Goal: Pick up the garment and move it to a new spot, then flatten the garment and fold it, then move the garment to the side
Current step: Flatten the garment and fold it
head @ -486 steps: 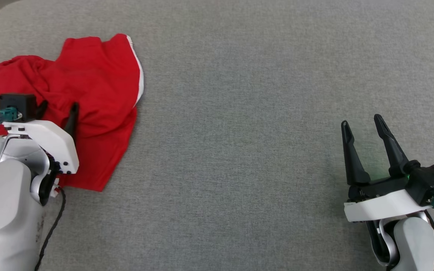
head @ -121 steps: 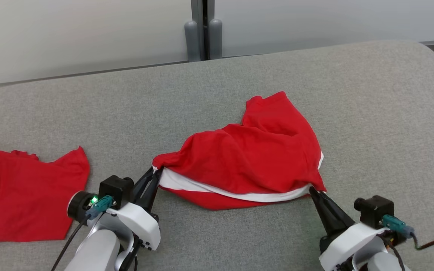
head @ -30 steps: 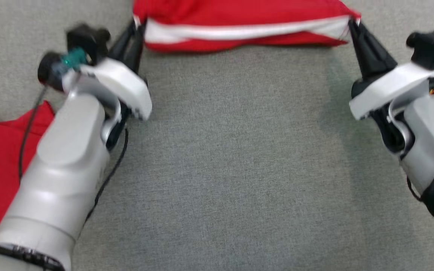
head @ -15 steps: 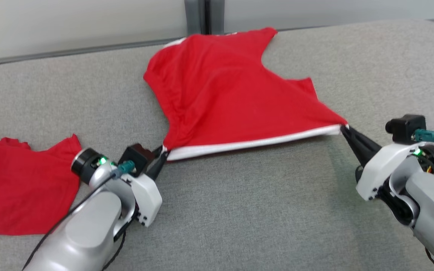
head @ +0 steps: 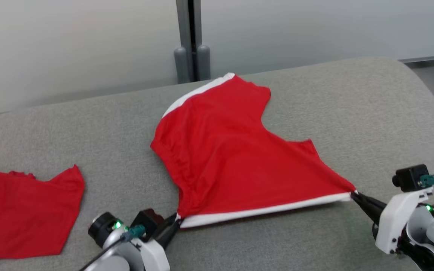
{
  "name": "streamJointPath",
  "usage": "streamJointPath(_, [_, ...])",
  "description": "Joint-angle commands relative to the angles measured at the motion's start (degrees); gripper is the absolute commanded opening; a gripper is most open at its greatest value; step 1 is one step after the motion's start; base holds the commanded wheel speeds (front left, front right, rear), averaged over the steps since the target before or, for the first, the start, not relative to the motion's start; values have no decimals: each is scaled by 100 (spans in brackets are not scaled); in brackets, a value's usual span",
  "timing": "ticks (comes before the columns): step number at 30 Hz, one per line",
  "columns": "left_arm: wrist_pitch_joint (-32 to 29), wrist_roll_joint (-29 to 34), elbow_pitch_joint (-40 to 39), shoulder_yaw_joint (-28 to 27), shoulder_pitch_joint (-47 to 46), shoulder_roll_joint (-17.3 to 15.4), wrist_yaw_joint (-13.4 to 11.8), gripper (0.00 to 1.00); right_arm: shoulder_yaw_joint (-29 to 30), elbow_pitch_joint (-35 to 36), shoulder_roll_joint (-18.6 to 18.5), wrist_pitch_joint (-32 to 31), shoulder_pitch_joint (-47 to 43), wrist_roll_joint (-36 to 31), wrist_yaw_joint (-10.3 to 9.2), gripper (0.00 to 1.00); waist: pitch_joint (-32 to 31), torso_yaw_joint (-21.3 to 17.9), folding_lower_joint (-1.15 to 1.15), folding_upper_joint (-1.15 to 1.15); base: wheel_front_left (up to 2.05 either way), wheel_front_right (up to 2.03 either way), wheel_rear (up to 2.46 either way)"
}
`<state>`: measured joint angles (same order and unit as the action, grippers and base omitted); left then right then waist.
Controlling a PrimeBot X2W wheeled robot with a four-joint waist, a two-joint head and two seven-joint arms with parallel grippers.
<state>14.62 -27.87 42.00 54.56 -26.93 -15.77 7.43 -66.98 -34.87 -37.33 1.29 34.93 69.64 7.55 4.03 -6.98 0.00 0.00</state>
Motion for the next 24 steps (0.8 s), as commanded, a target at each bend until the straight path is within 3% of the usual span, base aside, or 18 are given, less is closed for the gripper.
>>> streamJointPath(1, [-35, -53, -120, 8, 174, -85, -35, 0, -44, 112, -163, -105, -120, 137, -12, 0, -135, -109, 0, 0, 0, 0, 0])
streamJointPath(7, [-292, -225, -991, 88, 813, -287, -187, 0, -231, 752, -761, -457, -412, 586, -12, 0, -311, -219, 0, 0, 0, 0, 0])
streamJointPath(11, [-723, 15, -1705, 513, 1146, -464, -234, 0, -312, 1160, -1177, -539, -671, 766, -12, 0, -381, -197, 0, 0, 0, 0, 0])
streamJointPath(17, [-1215, 0, -2735, 713, 1479, -763, -355, 0, -384, 1780, -1811, -896, -948, 954, -11, 0, -395, -189, 0, 0, 0, 0, 0])
streamJointPath(24, [-1383, -30, -3545, 456, 1306, -1038, -681, 0, -56, 2087, -2141, -802, -592, 764, -12, 0, -267, 33, 0, 0, 0, 0, 0])
